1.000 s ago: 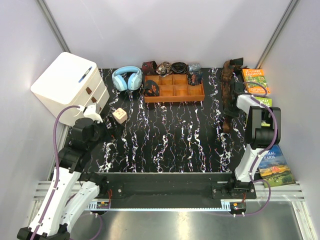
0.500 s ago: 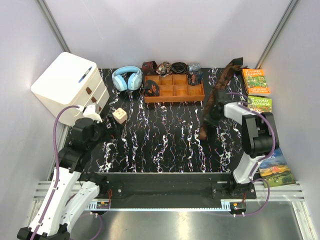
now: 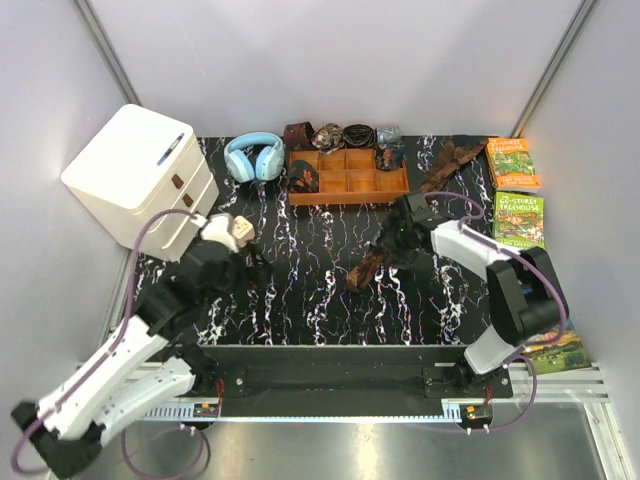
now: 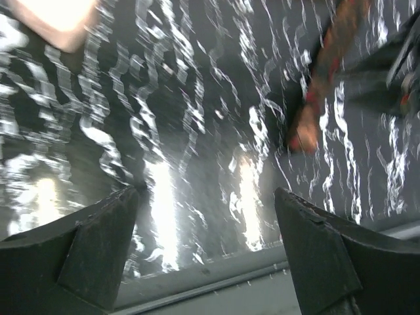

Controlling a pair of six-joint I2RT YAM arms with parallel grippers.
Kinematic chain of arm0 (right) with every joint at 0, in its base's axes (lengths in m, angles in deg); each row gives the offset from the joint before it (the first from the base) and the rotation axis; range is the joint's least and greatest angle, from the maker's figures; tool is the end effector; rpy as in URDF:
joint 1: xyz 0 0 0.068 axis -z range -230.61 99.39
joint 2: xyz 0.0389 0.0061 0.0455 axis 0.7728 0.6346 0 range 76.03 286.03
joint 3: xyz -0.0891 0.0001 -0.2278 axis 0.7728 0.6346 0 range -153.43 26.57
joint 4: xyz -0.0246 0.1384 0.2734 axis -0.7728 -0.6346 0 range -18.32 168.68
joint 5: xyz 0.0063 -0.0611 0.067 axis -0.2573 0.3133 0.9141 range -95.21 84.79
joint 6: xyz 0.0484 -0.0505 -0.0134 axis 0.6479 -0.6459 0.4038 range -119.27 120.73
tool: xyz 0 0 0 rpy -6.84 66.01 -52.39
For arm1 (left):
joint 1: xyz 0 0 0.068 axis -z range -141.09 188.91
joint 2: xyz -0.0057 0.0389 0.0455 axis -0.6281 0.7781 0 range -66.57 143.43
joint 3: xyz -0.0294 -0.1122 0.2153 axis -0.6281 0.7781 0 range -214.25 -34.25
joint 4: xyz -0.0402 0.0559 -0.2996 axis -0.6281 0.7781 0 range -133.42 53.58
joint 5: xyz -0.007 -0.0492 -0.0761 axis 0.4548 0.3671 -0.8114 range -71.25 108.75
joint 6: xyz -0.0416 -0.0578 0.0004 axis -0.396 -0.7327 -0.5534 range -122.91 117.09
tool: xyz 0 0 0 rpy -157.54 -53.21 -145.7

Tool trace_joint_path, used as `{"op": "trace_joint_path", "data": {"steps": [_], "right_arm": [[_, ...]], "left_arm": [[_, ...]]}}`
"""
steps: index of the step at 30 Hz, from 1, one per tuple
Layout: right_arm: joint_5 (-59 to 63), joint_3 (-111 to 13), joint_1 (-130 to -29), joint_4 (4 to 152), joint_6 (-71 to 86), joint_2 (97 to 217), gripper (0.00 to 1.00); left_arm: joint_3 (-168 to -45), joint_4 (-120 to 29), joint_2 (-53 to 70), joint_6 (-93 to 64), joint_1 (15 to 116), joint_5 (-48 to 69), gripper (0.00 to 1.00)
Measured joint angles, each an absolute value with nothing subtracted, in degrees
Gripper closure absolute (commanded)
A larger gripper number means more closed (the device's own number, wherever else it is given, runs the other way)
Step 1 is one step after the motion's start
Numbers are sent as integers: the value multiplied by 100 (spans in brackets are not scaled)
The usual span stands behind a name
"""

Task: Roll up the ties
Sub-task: Move the tie to the center of the board.

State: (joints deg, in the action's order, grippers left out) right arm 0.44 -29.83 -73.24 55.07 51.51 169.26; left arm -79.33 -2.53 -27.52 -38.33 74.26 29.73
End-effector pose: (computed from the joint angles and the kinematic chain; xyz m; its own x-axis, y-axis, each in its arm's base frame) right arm 0.3386 0.1475 0.1048 -0.8391 0.4855 -0.2455 0.3515 0.8282 0.4364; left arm 0.1950 -0.1248 0.2767 -0.6351 -0.2470 -0.7318 0.0887 0.9179 -0.3868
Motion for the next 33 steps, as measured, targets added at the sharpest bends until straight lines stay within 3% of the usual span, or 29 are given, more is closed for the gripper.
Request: {"op": "trace_joint_path", "data": {"steps": [3,5,12,20,33], "right_arm": [[-144,-2874,-7318,5367,5066,16443,38],[-216,-2820,-7315,5301,5007,16120,50],[-30,-2669,-7313,5716,4764,15775,82],[1078,-2677,-7311,6731,4788,16874,91],[1198,-2393,-7311,7034,4808,17320,96]], "left_arm": [[-7933,-417,-2151,-4283,8482,3327,12],[-7931,-631,-1622,-4563,8908,3423,14],[-7641,-1766,-468,-5582,9282,3543,22],[-7564,-2697,72,-6080,9389,3635,25],[-7649,-3499,1309,-6135,9488,3587,27]]}}
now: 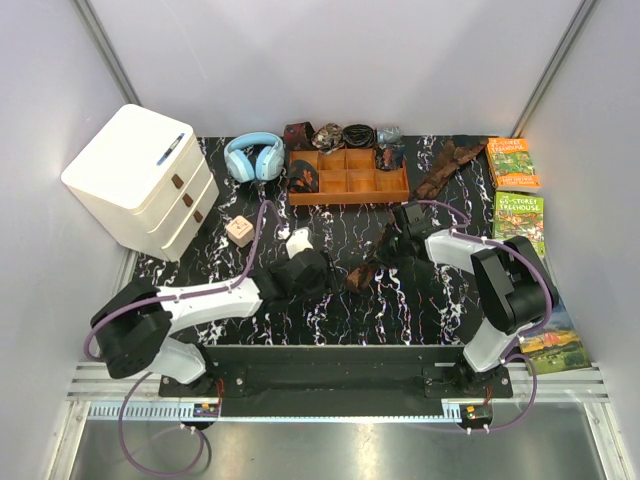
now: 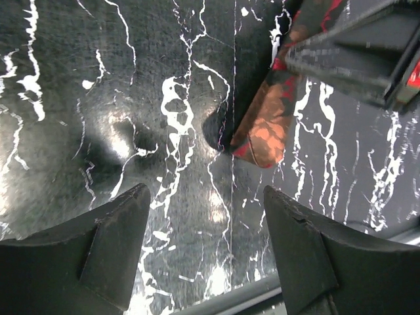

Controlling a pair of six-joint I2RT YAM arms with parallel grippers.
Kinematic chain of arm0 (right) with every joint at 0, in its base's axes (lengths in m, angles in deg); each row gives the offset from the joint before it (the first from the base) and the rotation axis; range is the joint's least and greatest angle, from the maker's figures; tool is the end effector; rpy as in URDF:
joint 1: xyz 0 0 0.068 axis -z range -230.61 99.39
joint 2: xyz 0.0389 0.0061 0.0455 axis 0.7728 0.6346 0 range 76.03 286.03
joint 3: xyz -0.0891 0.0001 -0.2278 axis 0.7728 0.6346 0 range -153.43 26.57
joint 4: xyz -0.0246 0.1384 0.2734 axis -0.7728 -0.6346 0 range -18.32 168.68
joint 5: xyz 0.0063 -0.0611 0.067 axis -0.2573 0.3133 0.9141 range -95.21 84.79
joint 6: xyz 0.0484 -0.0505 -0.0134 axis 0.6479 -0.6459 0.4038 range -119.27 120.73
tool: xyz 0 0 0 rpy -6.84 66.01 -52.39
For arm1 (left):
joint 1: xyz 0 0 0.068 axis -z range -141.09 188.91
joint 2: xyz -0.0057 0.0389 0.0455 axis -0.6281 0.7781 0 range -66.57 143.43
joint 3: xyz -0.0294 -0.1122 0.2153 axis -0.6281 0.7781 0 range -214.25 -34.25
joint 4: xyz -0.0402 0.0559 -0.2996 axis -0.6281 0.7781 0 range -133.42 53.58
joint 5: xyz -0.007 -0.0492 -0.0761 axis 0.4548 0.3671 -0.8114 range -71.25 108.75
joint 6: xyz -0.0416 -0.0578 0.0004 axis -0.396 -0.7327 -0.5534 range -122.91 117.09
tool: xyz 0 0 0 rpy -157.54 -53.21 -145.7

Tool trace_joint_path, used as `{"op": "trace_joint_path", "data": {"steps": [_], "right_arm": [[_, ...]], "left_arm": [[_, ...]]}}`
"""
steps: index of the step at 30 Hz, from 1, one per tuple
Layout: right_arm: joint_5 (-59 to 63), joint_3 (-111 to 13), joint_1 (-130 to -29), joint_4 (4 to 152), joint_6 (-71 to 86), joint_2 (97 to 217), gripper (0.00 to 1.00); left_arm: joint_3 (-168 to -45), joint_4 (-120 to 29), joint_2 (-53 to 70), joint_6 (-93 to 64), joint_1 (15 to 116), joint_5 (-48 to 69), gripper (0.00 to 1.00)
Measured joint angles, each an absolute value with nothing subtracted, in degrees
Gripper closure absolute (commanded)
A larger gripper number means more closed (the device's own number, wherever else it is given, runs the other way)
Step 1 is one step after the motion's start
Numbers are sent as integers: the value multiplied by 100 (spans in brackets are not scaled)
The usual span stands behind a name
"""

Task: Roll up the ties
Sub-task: Move the tie to the center of the board.

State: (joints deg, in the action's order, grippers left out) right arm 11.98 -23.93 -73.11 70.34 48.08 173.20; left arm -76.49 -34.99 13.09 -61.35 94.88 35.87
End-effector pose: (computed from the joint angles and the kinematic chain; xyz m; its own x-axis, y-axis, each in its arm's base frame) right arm 0.3340 0.1572 0.0676 -0.8969 0.3890 -0.2103 0.2029 0.7846 0.5859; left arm 0.2034 -0.2705 0.1204 -0.7872 -0.2893 -0.5446 0.0123 0.8756 -0.4829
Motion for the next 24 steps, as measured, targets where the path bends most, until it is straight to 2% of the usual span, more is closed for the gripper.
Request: {"op": "trace_joint_path", "data": {"steps": [5,7,16,24], "right_arm": [[1196,-2221,-7311,6991,4775,17320,96],[1198,-2223,-7311,6988,4762,17320,100],[1137,-2109,-7311,6949,5013,17305,100],[874,-1397,-7311,7148,5505,16699,100]], "left_arm": [[-7807,-3737,1681,-6122,9490,3572,27],[-7949,-3779,1844,-6122,9490,3559,27],[-8408,-4056,2456,-6172,9490,3384,27],[-8408,-4198,2703,-6397,9507,3165,30]]}}
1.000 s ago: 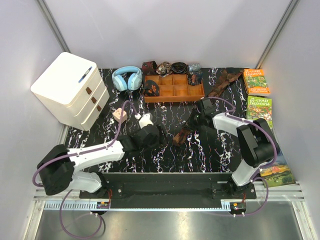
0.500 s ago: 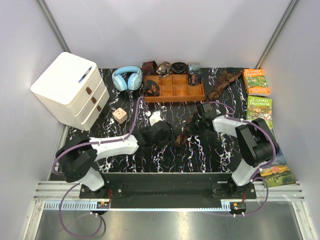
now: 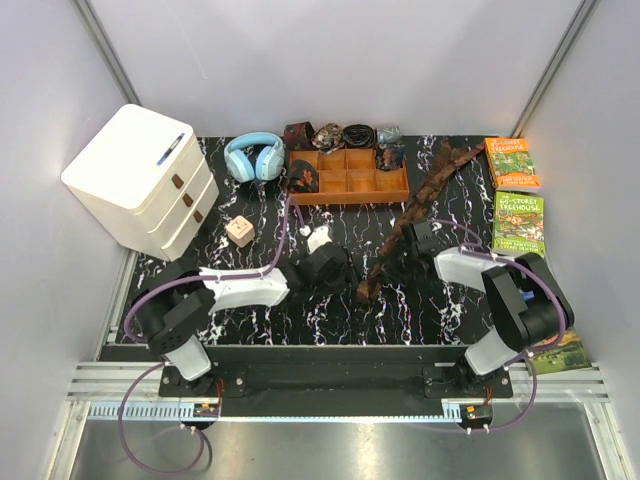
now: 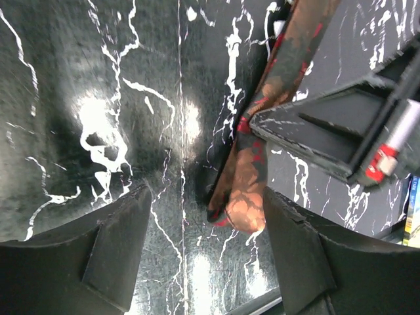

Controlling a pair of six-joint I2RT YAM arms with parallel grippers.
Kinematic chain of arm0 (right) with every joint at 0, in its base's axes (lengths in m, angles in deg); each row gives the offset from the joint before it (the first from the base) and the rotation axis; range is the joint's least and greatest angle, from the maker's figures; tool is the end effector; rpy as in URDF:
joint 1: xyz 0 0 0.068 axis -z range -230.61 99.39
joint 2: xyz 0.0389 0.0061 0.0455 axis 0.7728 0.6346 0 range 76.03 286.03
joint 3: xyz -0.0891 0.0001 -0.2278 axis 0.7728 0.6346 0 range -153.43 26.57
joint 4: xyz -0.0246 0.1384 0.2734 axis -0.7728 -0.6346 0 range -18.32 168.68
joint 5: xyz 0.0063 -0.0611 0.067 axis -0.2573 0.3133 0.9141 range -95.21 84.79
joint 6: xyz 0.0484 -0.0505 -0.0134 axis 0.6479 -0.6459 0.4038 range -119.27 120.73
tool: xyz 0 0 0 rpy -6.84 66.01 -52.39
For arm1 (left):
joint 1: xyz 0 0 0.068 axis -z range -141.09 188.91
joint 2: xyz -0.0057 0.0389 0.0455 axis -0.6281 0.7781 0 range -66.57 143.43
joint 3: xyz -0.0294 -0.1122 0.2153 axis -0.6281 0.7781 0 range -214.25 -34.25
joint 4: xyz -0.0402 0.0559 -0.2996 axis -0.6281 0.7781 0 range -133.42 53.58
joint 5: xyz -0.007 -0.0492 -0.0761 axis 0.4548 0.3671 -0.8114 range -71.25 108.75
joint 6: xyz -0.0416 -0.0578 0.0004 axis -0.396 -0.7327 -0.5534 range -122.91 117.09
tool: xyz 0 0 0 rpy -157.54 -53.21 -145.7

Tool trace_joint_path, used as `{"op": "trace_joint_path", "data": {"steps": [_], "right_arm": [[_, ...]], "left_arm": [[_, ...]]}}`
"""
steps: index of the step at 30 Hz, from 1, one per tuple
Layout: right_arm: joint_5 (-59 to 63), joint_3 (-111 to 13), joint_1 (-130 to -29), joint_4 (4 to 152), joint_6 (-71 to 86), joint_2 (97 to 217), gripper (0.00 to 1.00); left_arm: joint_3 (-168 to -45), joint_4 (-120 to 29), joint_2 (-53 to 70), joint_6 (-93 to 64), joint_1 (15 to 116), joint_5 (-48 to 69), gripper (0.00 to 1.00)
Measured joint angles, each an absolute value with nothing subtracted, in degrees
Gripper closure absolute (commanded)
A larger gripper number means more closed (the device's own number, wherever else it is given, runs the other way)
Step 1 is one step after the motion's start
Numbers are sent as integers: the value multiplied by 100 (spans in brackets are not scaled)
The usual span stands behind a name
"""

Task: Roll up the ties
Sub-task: Move the tie to the center of the board.

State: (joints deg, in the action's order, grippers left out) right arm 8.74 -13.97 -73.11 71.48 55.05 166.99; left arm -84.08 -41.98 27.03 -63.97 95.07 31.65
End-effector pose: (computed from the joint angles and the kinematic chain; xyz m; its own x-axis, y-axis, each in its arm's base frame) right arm 0.2968 0.1383 0.0497 -0.8537 0.4997 -0.1468 0.3476 0.7566 0.5538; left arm 0.2227 -0.3089 0.0950 -0.8231 -0.3041 -0.4796 0.0035 0.8418 -0.5398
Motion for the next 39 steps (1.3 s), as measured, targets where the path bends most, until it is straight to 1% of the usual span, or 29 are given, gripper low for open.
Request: {"op": "trace_joint_path", "data": {"steps": [7,18,19,26,31,35,36,38,39], "right_arm": [[877,-503,-7311,7935,5999,16109,100],[575,-164,-7311,7679,6080,15401,100],[571,-140,-7311,7673,6082,15396,100],[490,-26,-7311,7638,6095,15388,100],[483,35,-7311,7705,6102,15361,100],[481,105,-7311,7797,6113,15331,100],[481,129,-7311,7830,6124,15318,100],[481,160,-7311,7874,6128,15302,100],[481,170,-7311,7893,6130,15300,100]], "left_arm": [[-8408,-4231,2878,-6589,9702,3021,27],[-8408,-4229,2885,-6631,10014,2973,25],[-8408,-4229,2885,-6648,10062,2971,27],[-8532,-4225,3077,-6664,10189,2966,33],[-8666,-4146,3246,-6640,10200,2971,33],[-8716,-4115,3252,-6596,10222,2999,42],[-8729,-4100,3252,-6589,10226,2999,48],[-8801,-4072,3307,-6565,10231,2986,53],[-8862,-4058,3368,-6543,10233,2977,53]]}}
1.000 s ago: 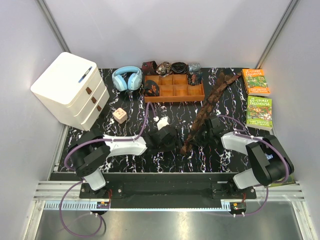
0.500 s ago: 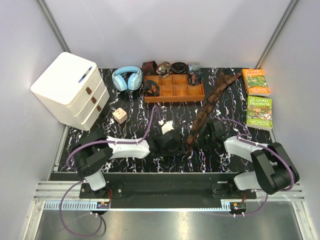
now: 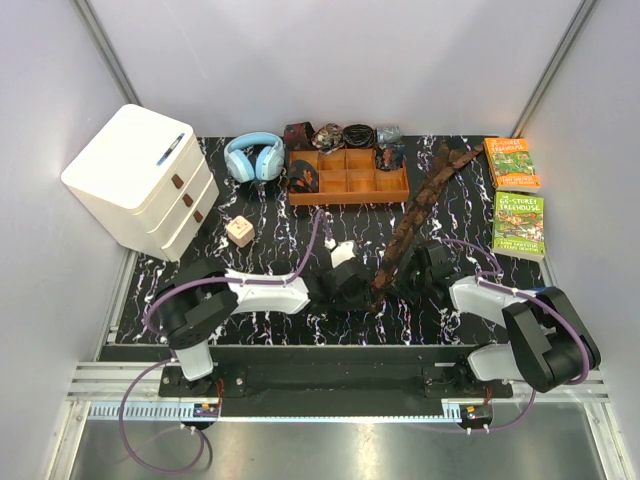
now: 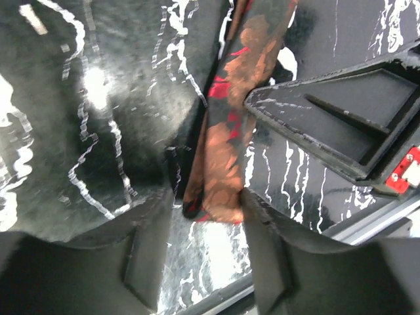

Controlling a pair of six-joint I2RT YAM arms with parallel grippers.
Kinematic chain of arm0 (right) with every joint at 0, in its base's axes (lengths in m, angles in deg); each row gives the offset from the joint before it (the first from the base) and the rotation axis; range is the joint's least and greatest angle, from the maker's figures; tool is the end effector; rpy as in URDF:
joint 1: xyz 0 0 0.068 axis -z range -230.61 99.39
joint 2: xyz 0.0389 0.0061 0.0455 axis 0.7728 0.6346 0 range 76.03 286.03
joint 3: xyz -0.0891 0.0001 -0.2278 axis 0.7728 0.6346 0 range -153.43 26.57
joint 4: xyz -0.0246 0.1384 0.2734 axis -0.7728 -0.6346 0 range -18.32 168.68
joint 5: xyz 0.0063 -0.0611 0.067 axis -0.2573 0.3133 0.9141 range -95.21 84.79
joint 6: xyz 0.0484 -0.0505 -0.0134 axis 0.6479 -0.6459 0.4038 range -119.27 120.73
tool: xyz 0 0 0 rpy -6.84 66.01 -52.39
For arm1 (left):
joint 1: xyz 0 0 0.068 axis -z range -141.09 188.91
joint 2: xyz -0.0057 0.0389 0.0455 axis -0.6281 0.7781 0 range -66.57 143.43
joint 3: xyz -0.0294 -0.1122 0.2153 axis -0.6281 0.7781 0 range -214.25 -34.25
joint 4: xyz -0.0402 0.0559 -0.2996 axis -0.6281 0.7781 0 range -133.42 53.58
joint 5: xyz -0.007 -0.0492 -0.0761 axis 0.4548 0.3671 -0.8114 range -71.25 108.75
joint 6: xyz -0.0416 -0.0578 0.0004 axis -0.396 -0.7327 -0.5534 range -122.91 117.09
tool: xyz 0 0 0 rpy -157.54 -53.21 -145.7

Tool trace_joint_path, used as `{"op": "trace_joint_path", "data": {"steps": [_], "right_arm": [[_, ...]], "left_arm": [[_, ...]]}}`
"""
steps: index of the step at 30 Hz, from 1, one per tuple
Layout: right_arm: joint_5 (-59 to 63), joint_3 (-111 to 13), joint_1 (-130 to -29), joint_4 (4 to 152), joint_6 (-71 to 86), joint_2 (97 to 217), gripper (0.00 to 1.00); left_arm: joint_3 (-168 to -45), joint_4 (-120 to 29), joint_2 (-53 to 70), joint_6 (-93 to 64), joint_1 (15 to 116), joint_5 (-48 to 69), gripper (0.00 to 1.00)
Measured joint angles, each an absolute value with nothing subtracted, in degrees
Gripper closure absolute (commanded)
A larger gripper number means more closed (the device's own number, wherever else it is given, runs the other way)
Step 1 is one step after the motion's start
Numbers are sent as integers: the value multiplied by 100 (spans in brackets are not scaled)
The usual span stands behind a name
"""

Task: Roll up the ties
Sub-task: Move the tie to the center of the board.

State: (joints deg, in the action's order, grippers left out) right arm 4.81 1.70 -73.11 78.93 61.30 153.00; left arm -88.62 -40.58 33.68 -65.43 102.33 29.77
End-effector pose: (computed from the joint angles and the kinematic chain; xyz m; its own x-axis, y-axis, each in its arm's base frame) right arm 0.2510 0.1151 0.0438 -0.7717 0.6087 -0.1842 0.3988 0.6889 0.6053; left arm 0.1871 -0.3491 0.0767 -0.8838 -0.1796 -0.4319 0.0807 0.8510 -0.5189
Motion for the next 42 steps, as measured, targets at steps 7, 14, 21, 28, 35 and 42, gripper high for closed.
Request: {"op": "trace_joint_path", "data": {"steps": [7,14,21,28,35,42], "right_arm": [[483,199,-7311,7941,6148,15292,100],[492,238,-7311,8035,6163,15298,100],[496,295,-7311,8084,6176,15248,97],[752,184,-7311,7743,5872,15134,59],[1060,44,-7311,7312,5621,14765,32],[1622,339,-7346,7651,5875,14605,25]], "left_arm": [[-9105,-4122,3705,-6484,10281,2918,48],[-9098,-4150,3709,-6465,10318,2879,76],[-9109,-4107,3748,-6231,10355,2800,81],[-9155,-3359,3488,-5680,10355,2803,80],[-9166,-2129,2994,-5158,10366,2807,76],[-9566,-1261,2935,-4797,10353,2595,72]]}}
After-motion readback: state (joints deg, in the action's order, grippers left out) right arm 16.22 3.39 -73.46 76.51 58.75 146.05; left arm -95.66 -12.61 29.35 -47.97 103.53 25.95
